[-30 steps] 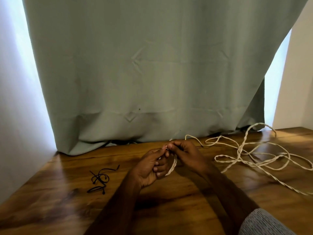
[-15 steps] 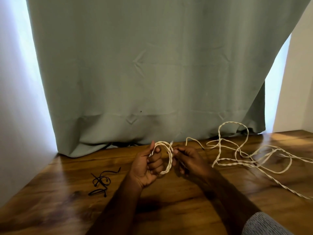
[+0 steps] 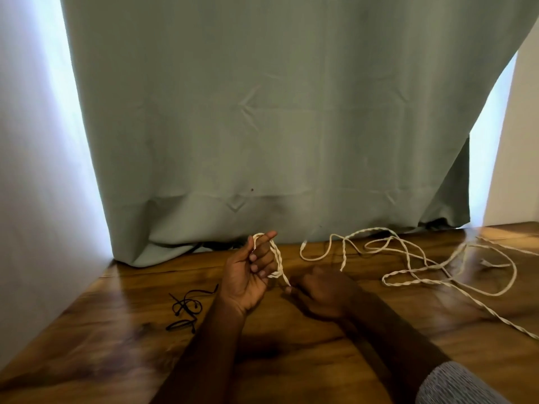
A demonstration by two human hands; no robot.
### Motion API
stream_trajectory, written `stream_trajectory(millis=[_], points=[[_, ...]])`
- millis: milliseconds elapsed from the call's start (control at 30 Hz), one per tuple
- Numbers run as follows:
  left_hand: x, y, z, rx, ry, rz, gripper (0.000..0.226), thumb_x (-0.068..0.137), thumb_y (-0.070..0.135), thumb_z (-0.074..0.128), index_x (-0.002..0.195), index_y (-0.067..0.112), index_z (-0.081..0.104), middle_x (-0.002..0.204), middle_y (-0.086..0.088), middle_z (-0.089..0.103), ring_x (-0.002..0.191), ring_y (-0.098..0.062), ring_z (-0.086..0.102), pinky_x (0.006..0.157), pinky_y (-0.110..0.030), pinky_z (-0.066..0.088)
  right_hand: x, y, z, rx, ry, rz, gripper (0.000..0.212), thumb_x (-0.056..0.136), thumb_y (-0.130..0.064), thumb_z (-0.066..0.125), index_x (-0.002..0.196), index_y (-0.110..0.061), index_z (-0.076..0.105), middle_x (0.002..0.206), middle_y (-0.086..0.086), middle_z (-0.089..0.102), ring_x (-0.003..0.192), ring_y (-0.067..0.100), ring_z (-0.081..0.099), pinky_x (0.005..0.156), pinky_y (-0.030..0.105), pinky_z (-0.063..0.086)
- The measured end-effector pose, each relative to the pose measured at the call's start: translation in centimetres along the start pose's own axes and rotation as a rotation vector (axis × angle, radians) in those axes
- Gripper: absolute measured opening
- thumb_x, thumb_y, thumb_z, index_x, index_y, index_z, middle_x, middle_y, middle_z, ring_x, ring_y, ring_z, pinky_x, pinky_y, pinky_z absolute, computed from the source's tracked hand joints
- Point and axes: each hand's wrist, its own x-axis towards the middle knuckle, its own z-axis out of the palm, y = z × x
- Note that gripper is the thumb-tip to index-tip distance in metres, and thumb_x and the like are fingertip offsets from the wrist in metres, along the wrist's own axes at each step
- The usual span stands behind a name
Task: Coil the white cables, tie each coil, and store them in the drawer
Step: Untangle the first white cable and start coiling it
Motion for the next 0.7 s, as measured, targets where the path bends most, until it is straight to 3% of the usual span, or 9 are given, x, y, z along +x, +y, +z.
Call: stream_trajectory(millis=[233,367,533,600,700], points=[[0.4,-0.9,0.3,0.079,0.092,0.089,0.026,0.095,0.022,0.044,0.105,-0.001,0.054,0.063,-0.002,0.049,0.051,-0.01,0.047,0.047,-0.024,0.043,-0.5,-0.8,-0.5,0.042,-0.033,-0.087,0.032,0.092,-0.049,0.057,0.073,-0.023,0.054,0.066,-0.008,0.054,0.06,0.011,0.05,0.059,0.032,0.044],[0.6,-1.2,0.4,0.171,0.165,0.106,0.021,0.103,0.019,0.04,0.097,0.005,0.054,0.065,-0.004,0.056,0.055,-0.015,0.056,0.053,-0.028,0.051,-0.6,-0.9,-0.9,0.066,0.014,-0.092,0.022,0.086,-0.039,0.059,0.072,-0.023,0.053,0.066,-0.003,0.059,0.061,0.013,0.054,0.054,0.029,0.041],[0.6,-2.4,0.8,0.408,0.2,0.112,0.018,0.105,0.018,0.041,0.098,0.01,0.055,0.069,-0.01,0.064,0.059,-0.021,0.063,0.053,-0.031,0.054,-1.0,-0.6,-1.9,0.046,0.146,-0.123,0.023,0.079,-0.035,0.058,0.064,-0.034,0.04,0.055,-0.012,0.044,0.053,0.011,0.047,0.049,0.017,0.026],[0.6,-2.8,0.8,0.52,0.207,0.12,0.014,0.105,0.017,0.042,0.102,0.01,0.054,0.072,-0.011,0.065,0.058,-0.02,0.063,0.05,-0.028,0.053,-0.9,-0.5,-2.0,0.063,0.188,-0.149,0.009,0.078,-0.038,0.054,0.071,-0.032,0.053,0.057,-0.011,0.051,0.052,0.011,0.049,0.05,0.016,0.027],[0.9,-3.2,0.1,0.693,0.217,0.093,0.02,0.105,0.015,0.045,0.121,0.016,0.055,0.082,-0.01,0.07,0.066,-0.02,0.068,0.055,-0.03,0.053,-0.9,0.0,-1.9,0.121,0.241,-0.16,0.016,0.084,-0.034,0.058,0.09,-0.024,0.069,0.069,-0.005,0.067,0.057,0.012,0.058,0.052,0.02,0.039]])
